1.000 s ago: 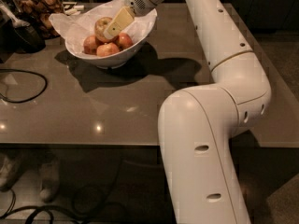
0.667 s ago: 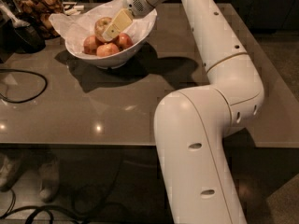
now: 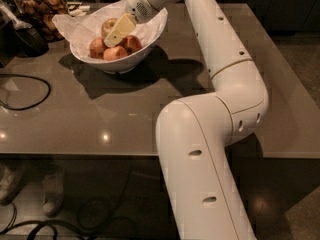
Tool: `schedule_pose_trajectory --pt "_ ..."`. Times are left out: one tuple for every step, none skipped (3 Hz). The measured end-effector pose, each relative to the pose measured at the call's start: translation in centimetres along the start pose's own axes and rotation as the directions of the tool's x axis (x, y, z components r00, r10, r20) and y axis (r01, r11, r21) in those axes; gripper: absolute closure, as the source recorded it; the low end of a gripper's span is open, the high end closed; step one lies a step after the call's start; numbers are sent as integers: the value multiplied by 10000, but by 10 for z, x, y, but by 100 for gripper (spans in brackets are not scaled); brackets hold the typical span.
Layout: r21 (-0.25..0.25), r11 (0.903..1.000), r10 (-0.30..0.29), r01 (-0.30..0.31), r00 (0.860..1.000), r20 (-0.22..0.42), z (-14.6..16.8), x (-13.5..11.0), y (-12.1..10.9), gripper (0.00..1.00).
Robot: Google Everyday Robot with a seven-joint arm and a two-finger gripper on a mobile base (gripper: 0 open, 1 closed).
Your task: Pick apple from white bowl
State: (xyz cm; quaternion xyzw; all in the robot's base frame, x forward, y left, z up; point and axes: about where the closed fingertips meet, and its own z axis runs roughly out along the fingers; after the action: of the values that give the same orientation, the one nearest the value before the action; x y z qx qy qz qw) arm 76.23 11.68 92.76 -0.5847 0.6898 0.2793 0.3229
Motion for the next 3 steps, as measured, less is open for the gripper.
schedule_pose_trajectory --pt "-148 9999 -57 57 10000 -18 7 -4 3 11" --pt "-111 9998 -194 193 9998 -56 9 -9 3 25" --pt "-111 9998 -194 193 9998 -56 9 -9 3 48"
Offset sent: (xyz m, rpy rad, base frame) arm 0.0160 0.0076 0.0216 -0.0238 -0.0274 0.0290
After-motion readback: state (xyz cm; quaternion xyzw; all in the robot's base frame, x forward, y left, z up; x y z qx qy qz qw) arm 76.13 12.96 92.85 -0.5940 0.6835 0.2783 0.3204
